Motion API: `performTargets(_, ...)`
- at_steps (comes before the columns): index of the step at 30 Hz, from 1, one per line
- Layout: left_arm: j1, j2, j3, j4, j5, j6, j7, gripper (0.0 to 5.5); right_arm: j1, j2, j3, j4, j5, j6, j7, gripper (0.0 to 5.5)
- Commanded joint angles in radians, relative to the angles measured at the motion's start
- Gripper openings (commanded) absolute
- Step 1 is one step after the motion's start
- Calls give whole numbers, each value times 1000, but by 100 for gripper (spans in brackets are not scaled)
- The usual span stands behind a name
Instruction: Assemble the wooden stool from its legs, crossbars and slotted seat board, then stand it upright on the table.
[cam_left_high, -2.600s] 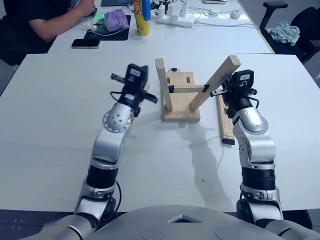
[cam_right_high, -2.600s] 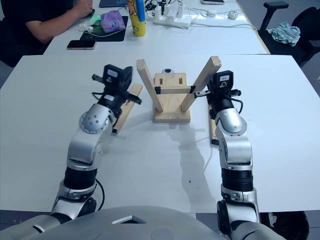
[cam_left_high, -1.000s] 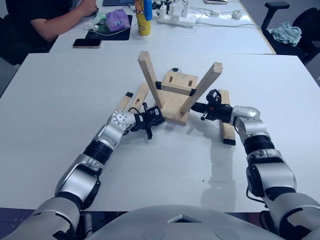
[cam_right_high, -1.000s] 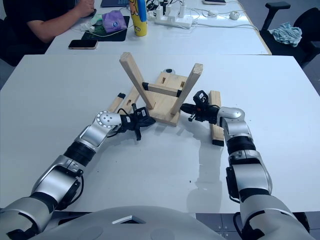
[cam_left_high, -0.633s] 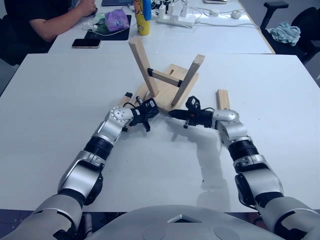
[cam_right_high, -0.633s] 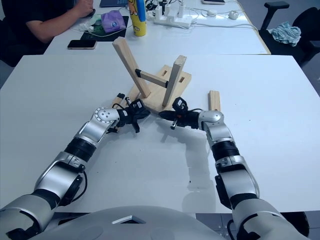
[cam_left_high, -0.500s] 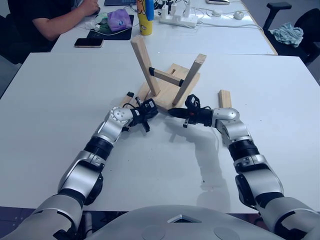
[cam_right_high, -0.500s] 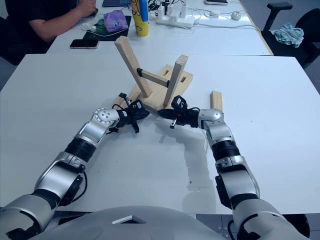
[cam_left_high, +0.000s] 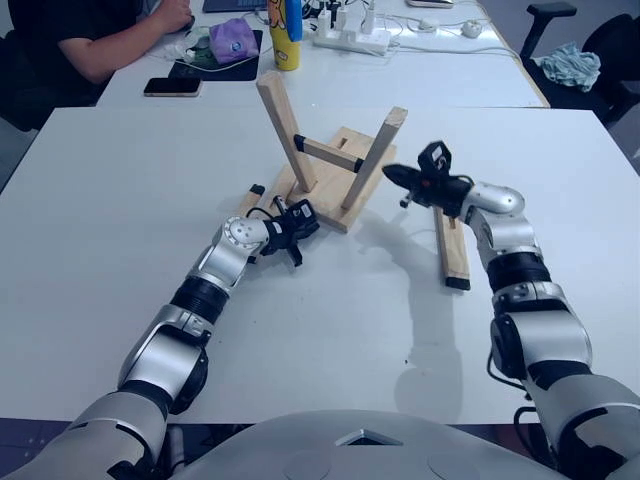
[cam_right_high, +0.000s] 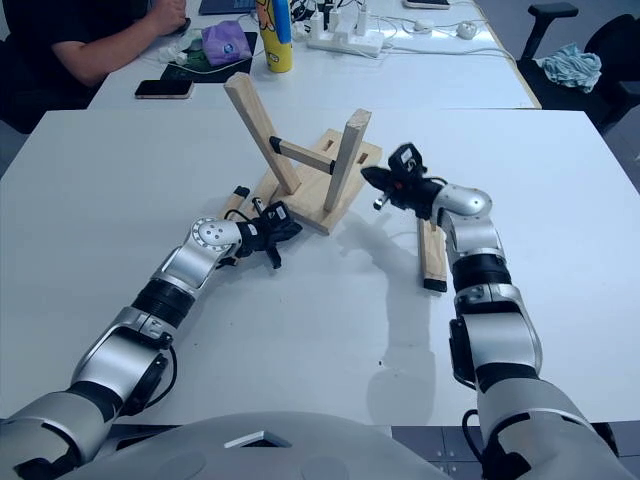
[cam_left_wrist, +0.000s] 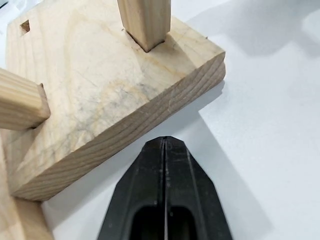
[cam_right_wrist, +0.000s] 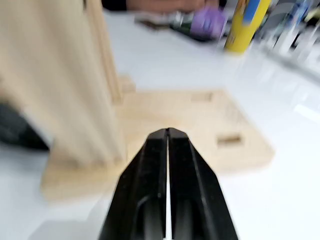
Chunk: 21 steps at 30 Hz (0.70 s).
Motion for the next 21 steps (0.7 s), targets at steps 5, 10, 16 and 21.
performTargets(5, -8, 18, 11, 25, 21, 8, -1, 1, -68, 58, 5, 85, -1, -66, 21, 0)
performTargets(10, -25, 23, 24, 53, 23, 0, 2, 1, -66, 61, 13, 95, 12, -88, 115, 0)
performTargets(16, -35, 28, 36, 70, 23, -6, 5, 1, -33, 84, 35, 38, 12, -78, 182, 0)
performTargets(21, -38, 16, 36, 65, 24, -5, 2, 1, 13, 83, 81, -36, -15, -61, 190, 0)
